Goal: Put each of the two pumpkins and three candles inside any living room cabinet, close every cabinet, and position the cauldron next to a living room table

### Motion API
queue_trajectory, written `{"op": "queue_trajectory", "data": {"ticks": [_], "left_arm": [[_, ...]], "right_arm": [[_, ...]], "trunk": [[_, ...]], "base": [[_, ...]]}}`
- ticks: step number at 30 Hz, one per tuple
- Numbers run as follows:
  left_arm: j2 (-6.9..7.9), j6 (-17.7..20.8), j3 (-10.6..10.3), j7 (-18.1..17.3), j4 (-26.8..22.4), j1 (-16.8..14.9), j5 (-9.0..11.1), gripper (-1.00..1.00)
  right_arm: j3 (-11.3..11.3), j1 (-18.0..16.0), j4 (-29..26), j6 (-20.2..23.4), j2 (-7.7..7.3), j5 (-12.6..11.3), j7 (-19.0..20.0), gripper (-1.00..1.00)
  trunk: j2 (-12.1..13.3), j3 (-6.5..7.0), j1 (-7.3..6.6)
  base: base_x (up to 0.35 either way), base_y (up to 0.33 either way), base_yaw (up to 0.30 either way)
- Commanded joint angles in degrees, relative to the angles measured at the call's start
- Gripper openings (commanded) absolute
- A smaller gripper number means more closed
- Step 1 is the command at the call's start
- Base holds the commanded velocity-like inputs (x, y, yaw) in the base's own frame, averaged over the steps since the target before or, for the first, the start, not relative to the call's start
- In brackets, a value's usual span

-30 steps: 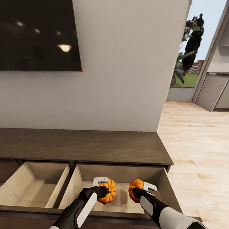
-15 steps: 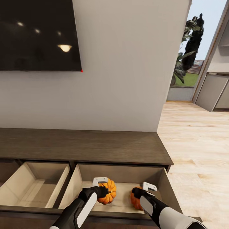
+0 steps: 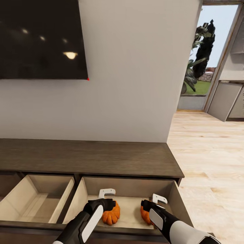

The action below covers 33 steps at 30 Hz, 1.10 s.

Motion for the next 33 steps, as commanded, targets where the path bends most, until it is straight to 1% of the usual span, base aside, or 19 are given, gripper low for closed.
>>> {"op": "queue_trajectory", "data": {"ticks": [1,6,8,12,13,16,19,23,25,27,32,33], "left_arm": [[0.03,0.2,-0.1,0.5,-0.3,0.0,0.6,1.0],[0.1,0.4,0.2,0.5,-3.8,0.0,1.2,1.0],[0.09,0.5,0.4,0.5,-4.2,0.0,1.3,1.0],[0.04,0.7,2.8,0.5,-4.6,0.0,1.4,1.0],[0.03,1.0,3.3,0.5,-4.7,0.0,1.4,1.0],[0.03,3.9,5.1,0.5,-5.3,0.0,1.4,1.0],[0.03,5.1,6.0,0.5,-7.0,0.0,1.4,1.0],[0.03,5.5,6.3,0.5,-7.7,0.0,1.4,1.0],[0.03,5.5,6.4,0.5,-7.8,0.0,1.4,1.0],[0.48,5.5,6.4,0.5,-8.1,0.2,1.6,1.0],[0.67,5.5,6.4,0.5,-8.1,0.1,1.7,1.0],[0.79,5.5,6.4,0.5,-8.1,0.1,1.7,1.0]], "right_arm": [[0.5,0.0,-0.1,0.1,-0.01,-0.5,-0.3,1.0],[0.5,0.0,-0.4,0.6,-0.07,-0.5,-0.3,1.0],[0.5,0.0,-0.6,0.7,-0.07,-0.5,-0.3,1.0],[0.5,0.0,-0.8,0.9,-0.15,-0.5,-0.2,1.0],[0.5,0.0,-0.8,1.0,-0.16,-0.5,-0.1,1.0],[0.5,0.0,-0.8,1.0,-0.16,-0.5,0.3,1.0],[0.5,0.0,-0.9,1.0,-0.23,-0.5,0.5,1.0],[0.5,0.0,-1.2,0.2,-0.25,-0.5,0.6,1.0],[0.5,0.0,-2.2,0.1,-0.25,-0.5,0.6,1.0],[0.3,-0.1,-2.9,-0.1,-0.24,-1.1,1.3,1.0],[0.3,-0.1,-3.6,-0.1,-0.25,-1.0,2.3,1.0],[0.3,-0.1,-3.9,-0.1,-0.25,-1.1,2.6,1.0]], "trunk": [[0.0,0.17,-0.04],[0.1,1.28,-0.16],[0.1,1.72,-0.22],[0.1,2.61,-0.32],[0.5,2.79,-0.54],[1.7,3.33,-1.19],[2.9,3.87,-1.85],[4.5,4.59,-2.73],[5.3,4.94,-3.17],[5.3,4.94,-3.17],[5.3,4.94,-3.17],[5.7,5.12,-3.38]], "base": [[0.0,0.0,0.0],[0.0,0.0,0.0],[0.0,0.0,0.0],[0.0,0.0,0.0],[0.0,0.0,0.0],[-0.084,0.0,0.0],[-0.076,0.0,0.0],[-0.017,0.0,0.0],[-0.004,0.0,0.0],[0.0,0.0,0.0],[0.0,0.0,0.0],[0.0,0.0,0.0]]}}
